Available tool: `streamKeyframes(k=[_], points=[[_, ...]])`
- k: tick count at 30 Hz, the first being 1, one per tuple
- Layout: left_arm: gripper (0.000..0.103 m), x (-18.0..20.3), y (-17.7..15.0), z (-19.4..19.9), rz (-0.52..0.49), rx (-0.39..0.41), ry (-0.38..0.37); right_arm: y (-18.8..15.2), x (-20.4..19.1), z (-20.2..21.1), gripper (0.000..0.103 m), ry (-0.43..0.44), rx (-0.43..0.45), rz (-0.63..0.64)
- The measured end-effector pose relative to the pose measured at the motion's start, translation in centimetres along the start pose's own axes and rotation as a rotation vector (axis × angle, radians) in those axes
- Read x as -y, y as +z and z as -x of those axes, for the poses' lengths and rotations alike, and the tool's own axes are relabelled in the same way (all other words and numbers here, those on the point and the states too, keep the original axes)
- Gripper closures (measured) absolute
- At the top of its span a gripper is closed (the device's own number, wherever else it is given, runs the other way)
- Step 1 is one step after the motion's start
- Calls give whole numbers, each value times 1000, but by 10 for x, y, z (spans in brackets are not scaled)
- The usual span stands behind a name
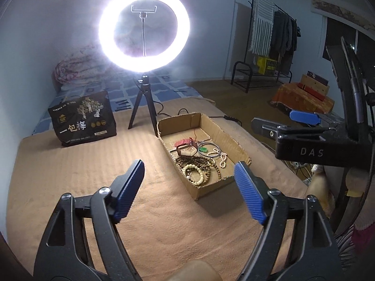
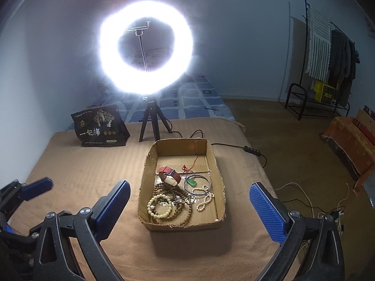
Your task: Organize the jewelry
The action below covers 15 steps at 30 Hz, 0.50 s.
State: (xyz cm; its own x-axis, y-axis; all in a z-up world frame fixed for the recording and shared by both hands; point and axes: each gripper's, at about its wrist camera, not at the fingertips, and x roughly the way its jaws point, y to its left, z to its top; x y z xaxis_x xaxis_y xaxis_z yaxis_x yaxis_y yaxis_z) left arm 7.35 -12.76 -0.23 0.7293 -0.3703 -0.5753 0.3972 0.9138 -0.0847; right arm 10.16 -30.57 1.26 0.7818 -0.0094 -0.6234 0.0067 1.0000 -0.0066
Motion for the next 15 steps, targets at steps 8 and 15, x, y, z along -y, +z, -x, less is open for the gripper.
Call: streamKeyframes(k=[8, 15], points=[[14, 2, -8, 11, -28, 14, 44, -11, 0, -1, 0, -6, 1, 0], [4, -3, -10, 15, -20, 7, 87, -15, -2, 0, 0, -31, 17, 21]])
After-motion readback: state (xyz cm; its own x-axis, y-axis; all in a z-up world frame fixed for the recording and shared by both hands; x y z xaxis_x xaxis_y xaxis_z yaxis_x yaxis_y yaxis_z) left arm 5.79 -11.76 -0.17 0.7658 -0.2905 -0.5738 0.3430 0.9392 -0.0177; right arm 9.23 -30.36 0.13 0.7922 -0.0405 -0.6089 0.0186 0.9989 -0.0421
